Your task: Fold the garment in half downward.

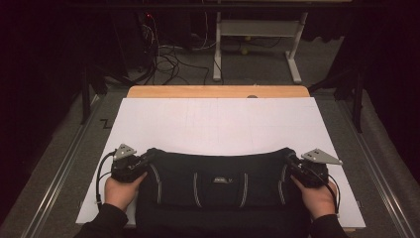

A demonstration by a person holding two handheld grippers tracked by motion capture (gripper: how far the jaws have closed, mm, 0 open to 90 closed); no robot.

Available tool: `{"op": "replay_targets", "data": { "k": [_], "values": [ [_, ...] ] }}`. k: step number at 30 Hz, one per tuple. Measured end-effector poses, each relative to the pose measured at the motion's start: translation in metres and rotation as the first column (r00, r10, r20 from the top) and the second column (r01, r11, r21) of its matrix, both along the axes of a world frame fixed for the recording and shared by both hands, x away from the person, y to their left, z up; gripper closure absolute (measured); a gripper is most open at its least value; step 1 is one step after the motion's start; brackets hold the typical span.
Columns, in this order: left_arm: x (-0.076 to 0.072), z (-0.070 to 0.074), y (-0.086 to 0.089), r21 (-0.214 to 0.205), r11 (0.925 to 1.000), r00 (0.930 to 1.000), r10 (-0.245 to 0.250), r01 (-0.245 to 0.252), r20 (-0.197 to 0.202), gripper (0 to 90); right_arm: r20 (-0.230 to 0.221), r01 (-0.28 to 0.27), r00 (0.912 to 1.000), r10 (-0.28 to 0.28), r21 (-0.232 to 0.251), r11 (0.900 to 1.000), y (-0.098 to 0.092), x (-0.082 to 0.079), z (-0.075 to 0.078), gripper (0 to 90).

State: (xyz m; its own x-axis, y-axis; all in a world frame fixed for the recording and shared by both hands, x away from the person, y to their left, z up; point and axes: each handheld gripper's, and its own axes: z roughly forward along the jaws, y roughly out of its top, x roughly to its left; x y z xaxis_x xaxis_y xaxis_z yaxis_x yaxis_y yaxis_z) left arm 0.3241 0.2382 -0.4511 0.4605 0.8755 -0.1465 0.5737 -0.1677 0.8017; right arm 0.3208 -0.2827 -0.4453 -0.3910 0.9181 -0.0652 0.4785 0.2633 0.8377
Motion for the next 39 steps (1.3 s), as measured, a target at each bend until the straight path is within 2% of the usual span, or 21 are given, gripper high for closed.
{"op": "replay_targets", "data": {
  "k": [7, 12, 17, 21, 27, 30, 39],
  "values": [
    [0.016, 0.009, -0.001, 0.025, 0.9996, 0.9999, 0.010, -0.010, 0.011, 74.8, 0.029, 0.009, 0.9996, -0.008, -0.023, 0.9997, 0.003, 0.011, 0.007, 80.9],
    [0.030, 0.008, -0.002, 0.039, 0.9989, 0.9997, 0.026, -0.026, 0.004, 75.1, 0.021, 0.018, 0.9996, -0.018, -0.026, 0.9995, 0.003, 0.025, 0.003, 80.8],
    [0.045, 0.013, 0.001, 0.028, 0.9982, 0.9986, 0.052, -0.052, 0.004, 75.4, 0.018, 0.022, 0.9996, -0.021, -0.037, 0.9991, 0.005, 0.037, 0.002, 80.8],
    [0.051, 0.014, -0.002, 0.054, 0.9973, 0.9987, 0.050, -0.050, 0.008, 75.7, 0.025, 0.021, 0.9995, -0.020, -0.043, 0.9989, 0.008, 0.047, 0.004, 80.8],
    [0.061, 0.017, -0.001, 0.051, 0.9963, 0.9976, 0.068, -0.069, 0.014, 76.0, 0.030, 0.029, 0.9992, -0.027, -0.051, 0.9983, 0.009, 0.056, 0.008, 80.8],
    [0.067, 0.024, -0.001, 0.054, 0.9958, 0.9969, 0.072, -0.074, 0.031, 75.9, 0.036, 0.030, 0.9989, -0.029, -0.050, 0.9983, 0.009, 0.061, 0.012, 80.8],
    [0.090, 0.050, -0.005, 0.079, 0.9922, 0.9916, 0.089, -0.097, 0.093, 75.9, 0.101, 0.034, 0.9945, -0.028, -0.058, 0.9978, 0.009, 0.080, 0.028, 80.6]
  ]
}}
